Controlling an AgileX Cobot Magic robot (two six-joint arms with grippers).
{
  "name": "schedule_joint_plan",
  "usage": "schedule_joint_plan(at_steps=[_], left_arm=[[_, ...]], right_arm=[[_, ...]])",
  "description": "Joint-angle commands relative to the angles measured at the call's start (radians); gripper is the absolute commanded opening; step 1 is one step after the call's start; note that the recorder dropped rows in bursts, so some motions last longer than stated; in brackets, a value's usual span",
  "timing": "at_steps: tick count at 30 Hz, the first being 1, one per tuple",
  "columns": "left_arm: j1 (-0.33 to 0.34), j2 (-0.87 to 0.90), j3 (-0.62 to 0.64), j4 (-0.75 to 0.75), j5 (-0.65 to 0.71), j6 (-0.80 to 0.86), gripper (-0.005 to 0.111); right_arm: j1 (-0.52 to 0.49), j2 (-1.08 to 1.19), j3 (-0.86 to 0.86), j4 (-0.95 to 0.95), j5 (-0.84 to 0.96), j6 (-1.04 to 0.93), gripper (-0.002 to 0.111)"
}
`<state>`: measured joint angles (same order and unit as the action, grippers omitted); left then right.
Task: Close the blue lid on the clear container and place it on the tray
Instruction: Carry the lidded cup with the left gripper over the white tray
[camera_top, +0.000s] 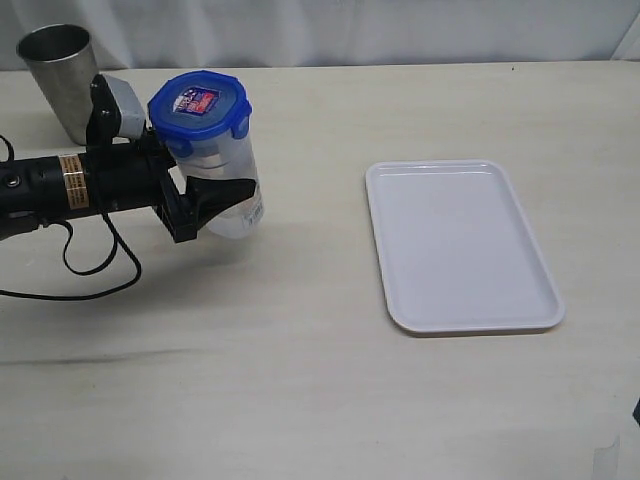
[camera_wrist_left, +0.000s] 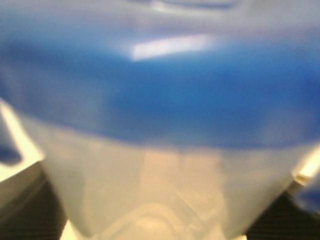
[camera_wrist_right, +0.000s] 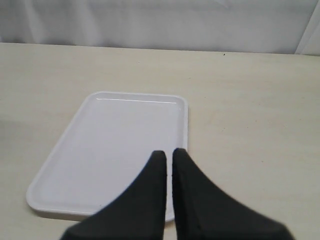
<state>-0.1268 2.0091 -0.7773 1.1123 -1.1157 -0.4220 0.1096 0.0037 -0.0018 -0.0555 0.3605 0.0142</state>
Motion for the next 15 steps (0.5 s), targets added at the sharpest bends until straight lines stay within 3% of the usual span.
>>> schedule_joint_plan(at_steps=[1,7,11,15], left_arm=[[-0.001,-0.012,-0.004,-0.043,-0.100,0.008,0.000],[-0.019,-0.012,-0.004,-0.125,-0.105,0.008,0.000],[-0.095,-0.012,-0.039,-0.190,-0.105,0.010,0.000],[-0.210,-0.012,-0.135,-0.197,0.066,0.006,0.000]], right_arm=[[-0.004,-0.004,0.002,-0.002,-0.014,0.004,0.004],[-0.004,-0.004,0.002,-0.002,-0.014,0.004,0.004],[-0.004,-0.004,0.002,-0.002,-0.014,0.004,0.004],[-0.004,-0.004,0.002,-0.002,-0.014,0.004,0.004]])
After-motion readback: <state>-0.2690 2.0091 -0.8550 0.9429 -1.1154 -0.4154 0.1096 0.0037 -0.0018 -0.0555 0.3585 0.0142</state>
